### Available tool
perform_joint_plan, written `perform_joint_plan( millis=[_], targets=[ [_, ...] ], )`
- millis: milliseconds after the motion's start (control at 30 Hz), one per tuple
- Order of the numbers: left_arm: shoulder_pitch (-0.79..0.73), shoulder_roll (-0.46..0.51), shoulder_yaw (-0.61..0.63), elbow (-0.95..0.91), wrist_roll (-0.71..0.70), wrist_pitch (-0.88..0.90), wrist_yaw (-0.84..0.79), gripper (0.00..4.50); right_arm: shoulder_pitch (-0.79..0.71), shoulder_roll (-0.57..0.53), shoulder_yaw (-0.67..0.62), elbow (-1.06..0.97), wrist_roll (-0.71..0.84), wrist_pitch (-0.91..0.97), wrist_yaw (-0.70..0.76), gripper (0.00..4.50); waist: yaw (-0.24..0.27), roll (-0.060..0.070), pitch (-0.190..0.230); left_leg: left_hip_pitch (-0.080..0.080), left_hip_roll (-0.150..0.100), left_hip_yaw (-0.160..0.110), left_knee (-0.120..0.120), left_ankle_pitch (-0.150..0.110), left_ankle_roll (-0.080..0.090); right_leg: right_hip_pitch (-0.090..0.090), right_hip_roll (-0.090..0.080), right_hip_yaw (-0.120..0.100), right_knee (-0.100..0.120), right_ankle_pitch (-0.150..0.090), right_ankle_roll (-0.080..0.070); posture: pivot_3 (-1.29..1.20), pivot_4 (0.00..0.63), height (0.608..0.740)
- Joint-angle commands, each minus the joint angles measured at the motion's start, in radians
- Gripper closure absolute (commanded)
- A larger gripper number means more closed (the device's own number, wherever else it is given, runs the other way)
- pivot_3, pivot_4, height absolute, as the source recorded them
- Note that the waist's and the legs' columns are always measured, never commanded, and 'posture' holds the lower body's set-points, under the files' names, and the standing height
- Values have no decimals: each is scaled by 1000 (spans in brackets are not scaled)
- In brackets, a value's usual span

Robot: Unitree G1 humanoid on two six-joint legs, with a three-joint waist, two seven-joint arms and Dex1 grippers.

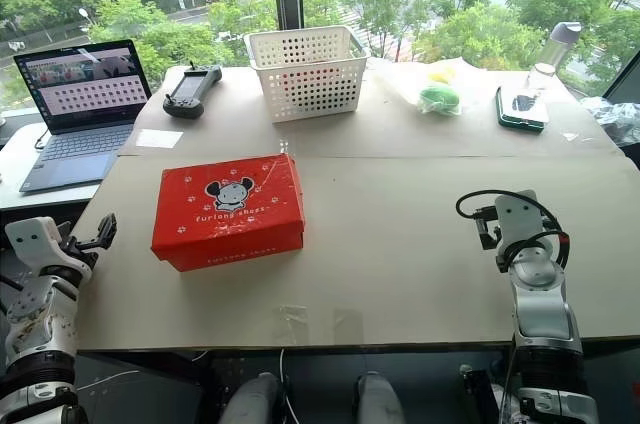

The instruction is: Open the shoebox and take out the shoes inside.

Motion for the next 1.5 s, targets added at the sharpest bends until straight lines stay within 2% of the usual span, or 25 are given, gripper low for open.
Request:
perform_joint_plan(
  millis=[33,167,233,267,333,367,433,567,633,667,700,733,833,1000,1133,1300,1500],
  targets=[
    [-8,29,-14,-9,-1,-18,-73,15,-32,-19,-7,-28,19,-9,29,0,0,0,0,0,0,0,0,0,0,0,0,0,0,0,0,0,150,733],
    [23,128,-92,-46,-7,12,-341,15,-114,-78,26,-34,134,66,260,0,-6,0,0,0,0,1,0,0,0,0,0,0,1,0,0,0,150,733],
    [60,223,-135,-90,-31,59,-552,15,-175,-128,100,-34,215,135,480,0,-13,0,0,0,1,1,0,0,0,-1,1,0,1,1,-1,0,150,733],
    [72,277,-172,-100,-25,85,-654,272,-212,-138,129,-30,271,185,582,0,-16,-1,0,0,1,1,0,0,0,-1,1,0,0,1,-2,0,150,733],
    [86,342,-218,-111,-15,111,-771,723,-260,-145,172,-18,335,228,714,509,-23,-1,1,0,3,-1,0,0,0,-2,2,0,1,0,-3,0,150,733],
    [92,357,-229,-122,-24,134,-805,1074,-272,-147,185,-7,340,223,743,687,-23,-1,1,1,3,-3,-1,0,0,-3,2,0,1,-1,-4,0,150,733],
    [103,386,-239,-144,-35,176,-852,1822,-309,-133,217,34,347,196,799,1427,-17,0,1,1,3,-5,-2,0,0,-3,1,0,1,-1,-5,0,150,733],
    [110,406,-229,-168,-28,202,-883,3311,-402,-87,286,177,309,117,859,2844,-10,0,1,-2,2,-4,-2,0,0,-6,-1,0,1,-1,-4,0,150,733],
    [114,407,-223,-177,-23,204,-881,3916,-444,-65,312,253,288,73,877,3441,-7,0,1,-5,2,-3,-2,0,0,-10,-1,1,1,0,-3,0,150,733],
    [117,406,-221,-179,-21,204,-879,4330,-464,-56,322,288,276,52,879,3852,-6,0,1,-6,1,-2,-2,4,6,-12,0,1,2,0,-3,0,150,733],
    [121,405,-219,-182,-20,204,-877,4493,-480,-49,330,319,261,32,878,4173,-4,0,1,-6,1,-1,-2,4,6,-12,0,1,3,0,-3,0,150,733],
    [124,402,-218,-185,-16,199,-869,4500,-503,-39,344,363,239,12,872,4405,-4,0,1,-7,1,0,-2,4,7,-13,0,1,3,0,-4,0,150,733],
    [113,388,-225,-179,3,182,-835,4500,-558,-4,372,471,193,-34,853,4405,-4,0,1,-7,1,4,-2,4,7,-15,0,1,6,1,-4,0,150,733],
    [0,312,-301,-130,98,121,-715,4500,-611,110,431,537,137,-79,841,4405,-1,0,1,-6,2,5,-1,5,6,-16,1,1,14,1,-3,0,150,733],
    [-117,246,-367,-62,174,47,-651,4500,-620,176,452,533,112,-78,818,4405,-1,0,1,-6,2,5,1,6,4,-16,2,1,17,2,-3,0,150,733],
    [-250,167,-470,-7,244,-12,-668,4500,-620,234,473,466,101,-48,806,4405,6,0,1,-7,1,5,3,6,4,-15,1,1,17,3,-4,0,150,733],
    [-348,94,-532,69,283,-67,-700,4500,-598,236,442,387,106,-4,767,4405,3,0,1,-8,1,4,3,7,4,-15,1,1,17,4,-5,0,150,733]
  ],
)
